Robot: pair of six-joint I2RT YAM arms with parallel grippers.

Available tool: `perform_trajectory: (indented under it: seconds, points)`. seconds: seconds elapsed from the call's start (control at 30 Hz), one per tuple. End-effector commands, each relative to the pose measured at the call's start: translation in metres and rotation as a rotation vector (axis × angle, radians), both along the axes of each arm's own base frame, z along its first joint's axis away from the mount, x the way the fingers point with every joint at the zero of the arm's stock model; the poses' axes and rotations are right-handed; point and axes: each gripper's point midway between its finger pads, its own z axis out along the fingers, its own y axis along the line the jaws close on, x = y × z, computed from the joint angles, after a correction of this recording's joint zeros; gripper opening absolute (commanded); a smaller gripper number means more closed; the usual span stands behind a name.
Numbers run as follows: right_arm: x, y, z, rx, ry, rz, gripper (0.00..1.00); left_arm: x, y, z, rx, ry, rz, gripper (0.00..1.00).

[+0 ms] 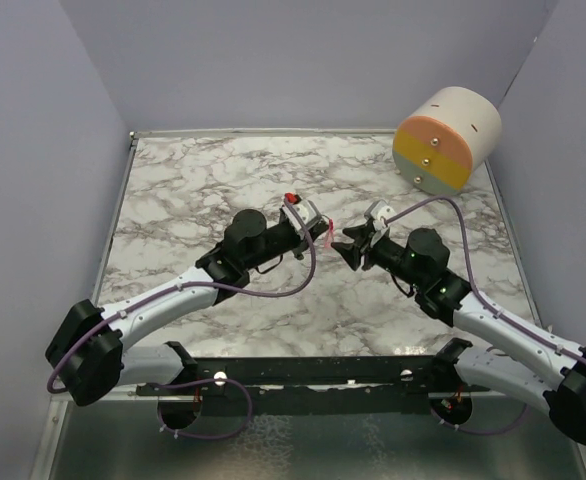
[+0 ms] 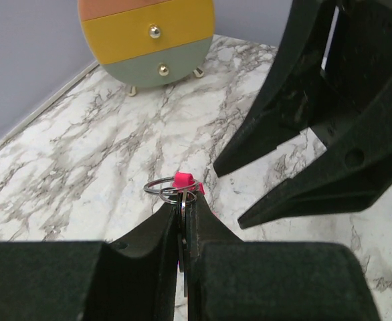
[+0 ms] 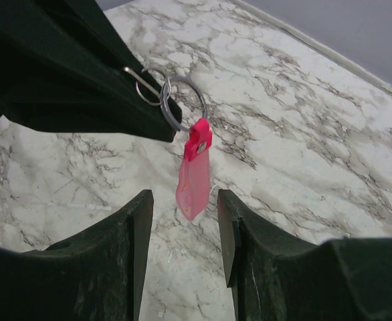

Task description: Put the keys on the keyring

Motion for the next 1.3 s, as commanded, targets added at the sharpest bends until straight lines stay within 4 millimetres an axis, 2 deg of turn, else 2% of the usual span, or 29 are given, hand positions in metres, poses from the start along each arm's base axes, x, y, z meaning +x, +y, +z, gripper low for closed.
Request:
perform_trajectory:
  seconds: [0.0,0.1,0.2,0.43,0.63,0.87,1.1,1.27]
  points:
    - [0.01,-0.005,0.006,-0.019,-0.019,-0.051,0.43,0.009,0.001,-0.006,0.029,0.135,0.074,0.0]
    - [0.013,-0.007,0.005,-0.026,-0.025,-0.067,0.43,0.007,-0.001,-0.009,0.034,0.201,0.079,0.0]
    - [0.015,-0.007,0.008,-0.022,-0.055,-0.07,0.43,-0.002,-0.005,-0.012,0.044,0.229,0.029,0.0]
    - [0.01,0.003,0.005,-0.031,-0.105,0.006,0.43,-0.023,-0.01,-0.008,0.015,0.25,-0.077,0.0]
    - [0.005,0.014,-0.002,-0.039,-0.115,0.081,0.43,-0.025,-0.015,-0.008,0.013,0.286,-0.097,0.0]
    - [0.006,0.016,-0.002,-0.029,-0.138,0.085,0.4,-0.03,-0.019,-0.009,0.012,0.309,-0.125,0.0]
    - [0.002,0.018,0.003,0.004,-0.184,0.106,0.29,-0.032,-0.02,-0.014,0.022,0.337,-0.131,0.0]
    - [0.001,0.012,0.007,0.015,-0.202,0.08,0.03,-0.03,-0.019,-0.016,0.035,0.351,-0.123,0.0]
